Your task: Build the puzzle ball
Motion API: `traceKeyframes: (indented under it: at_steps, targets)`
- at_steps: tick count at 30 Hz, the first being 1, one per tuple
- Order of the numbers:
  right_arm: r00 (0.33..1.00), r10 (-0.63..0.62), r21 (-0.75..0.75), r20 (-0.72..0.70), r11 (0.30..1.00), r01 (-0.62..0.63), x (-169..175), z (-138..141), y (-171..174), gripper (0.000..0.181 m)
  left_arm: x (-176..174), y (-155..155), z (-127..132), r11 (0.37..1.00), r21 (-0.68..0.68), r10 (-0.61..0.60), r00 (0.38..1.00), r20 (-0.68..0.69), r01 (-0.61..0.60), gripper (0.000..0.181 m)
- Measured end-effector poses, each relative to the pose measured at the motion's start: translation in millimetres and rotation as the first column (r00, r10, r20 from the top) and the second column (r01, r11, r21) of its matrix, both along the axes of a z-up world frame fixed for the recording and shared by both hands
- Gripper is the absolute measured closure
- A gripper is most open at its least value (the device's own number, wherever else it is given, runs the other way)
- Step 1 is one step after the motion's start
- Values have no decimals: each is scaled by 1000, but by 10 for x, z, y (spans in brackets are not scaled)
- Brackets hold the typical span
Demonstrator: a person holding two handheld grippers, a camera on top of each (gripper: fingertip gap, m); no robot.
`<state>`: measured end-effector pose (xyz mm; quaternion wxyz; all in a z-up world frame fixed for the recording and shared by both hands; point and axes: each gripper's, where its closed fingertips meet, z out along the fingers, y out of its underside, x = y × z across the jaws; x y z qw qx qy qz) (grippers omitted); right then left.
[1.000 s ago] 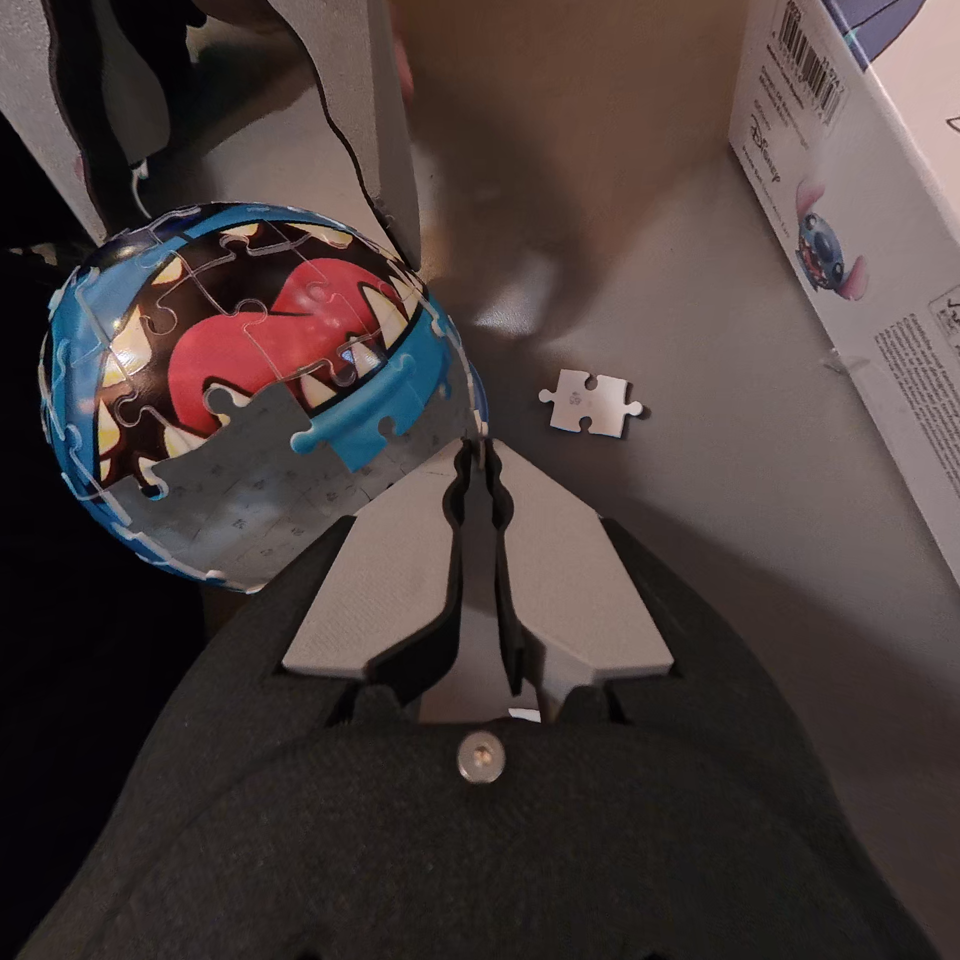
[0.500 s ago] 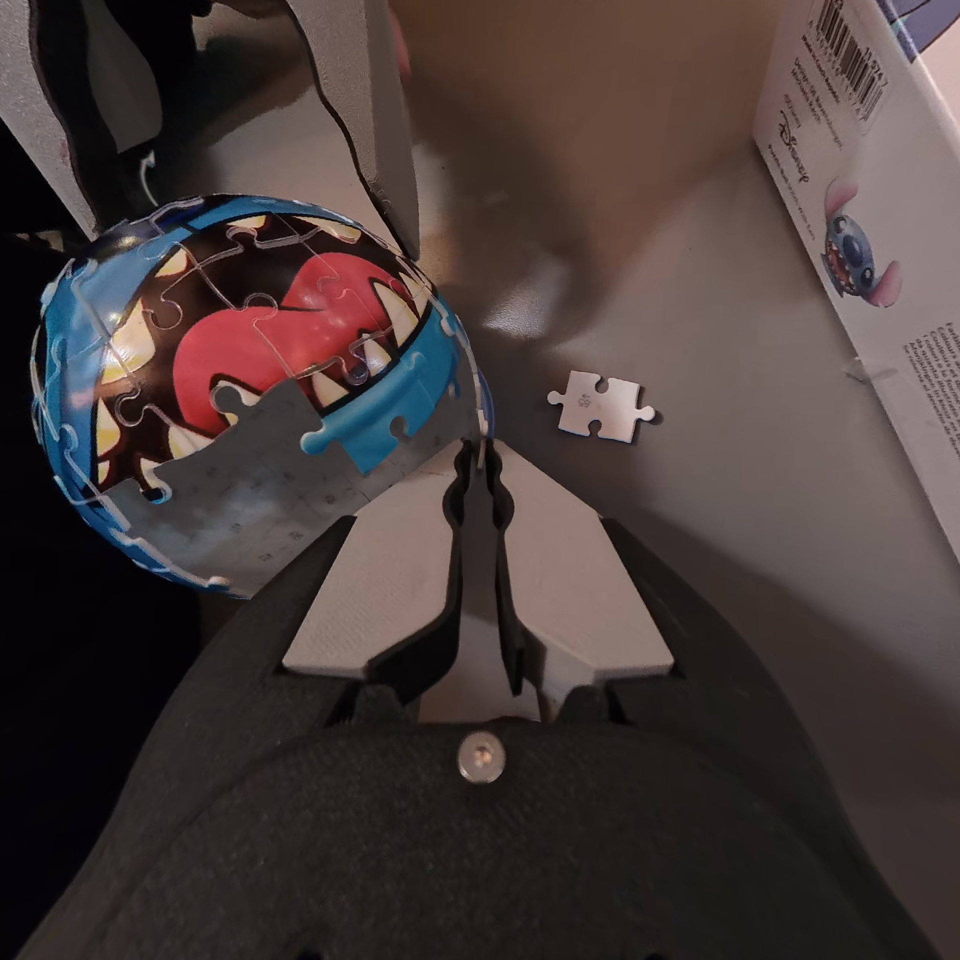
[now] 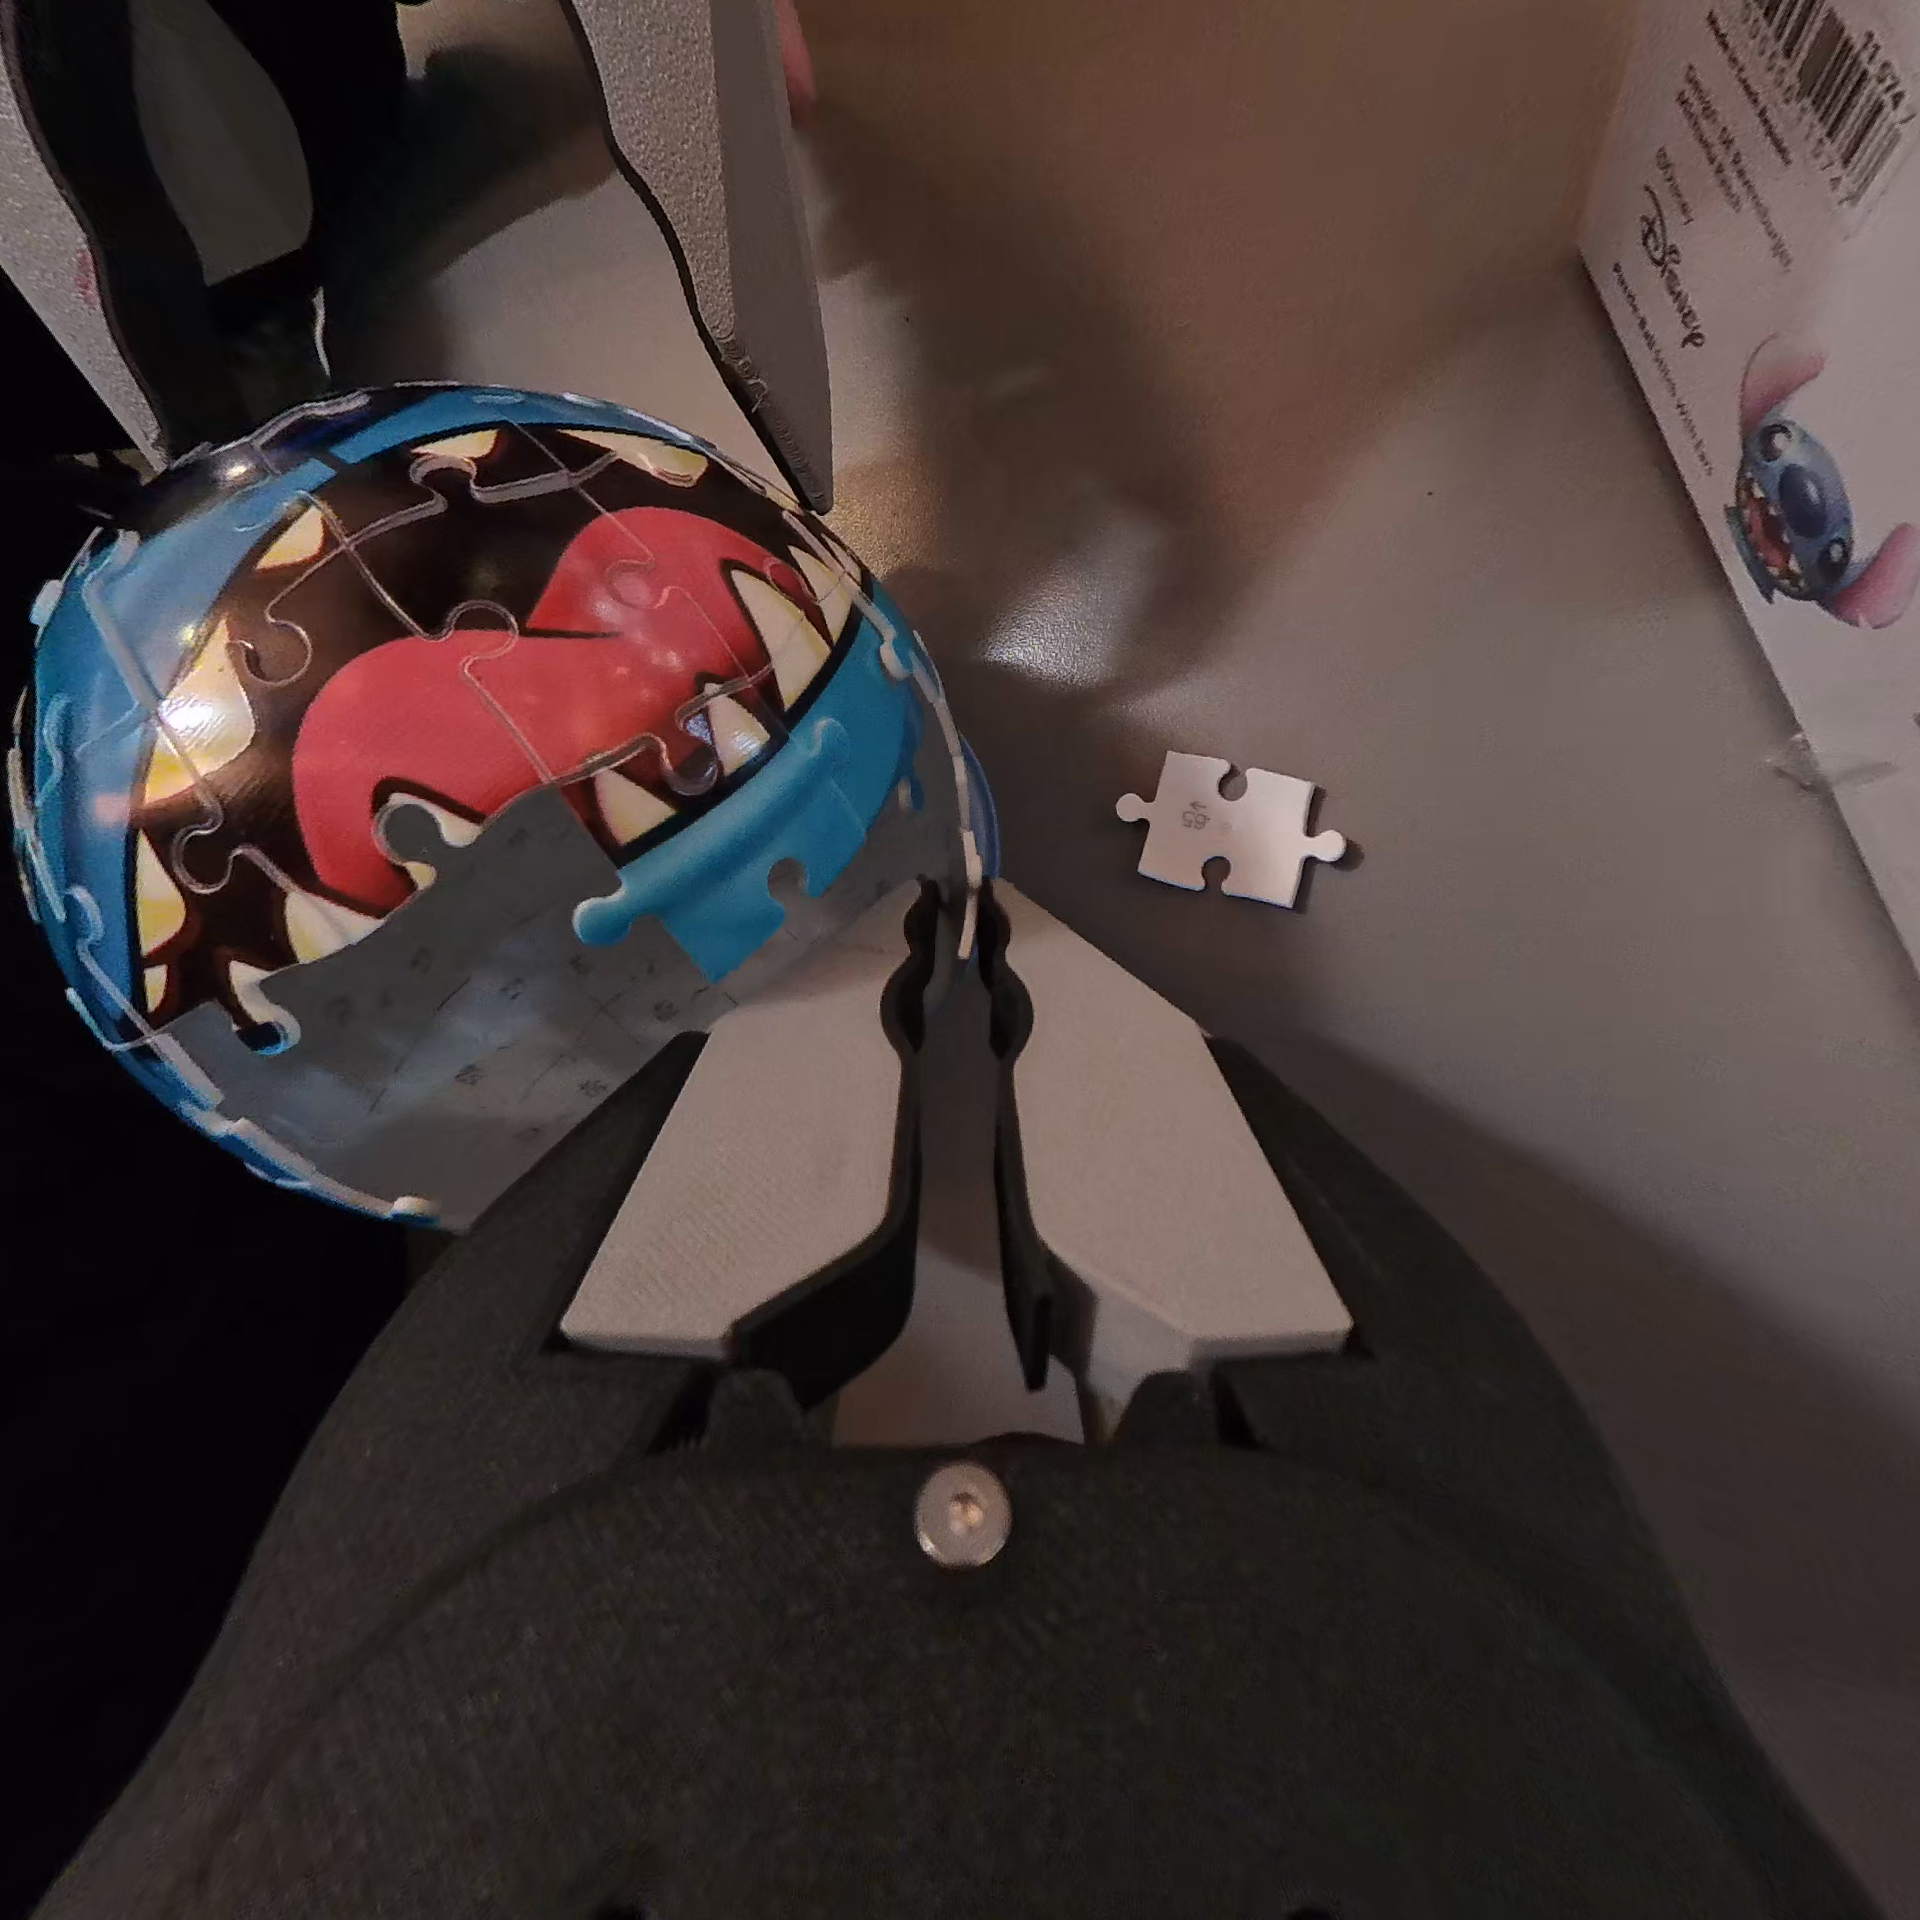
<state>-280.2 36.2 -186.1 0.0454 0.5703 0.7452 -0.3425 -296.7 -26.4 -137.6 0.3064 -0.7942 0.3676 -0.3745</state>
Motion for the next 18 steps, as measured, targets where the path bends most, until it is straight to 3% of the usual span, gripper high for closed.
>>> traceKeyframes:
  at_steps: [18]
  targets:
    - [1000,17,-12,13,1000,-17,3,-11,-31,179,8,-14,0,1000,-1,-4,1000,-7,4,93]
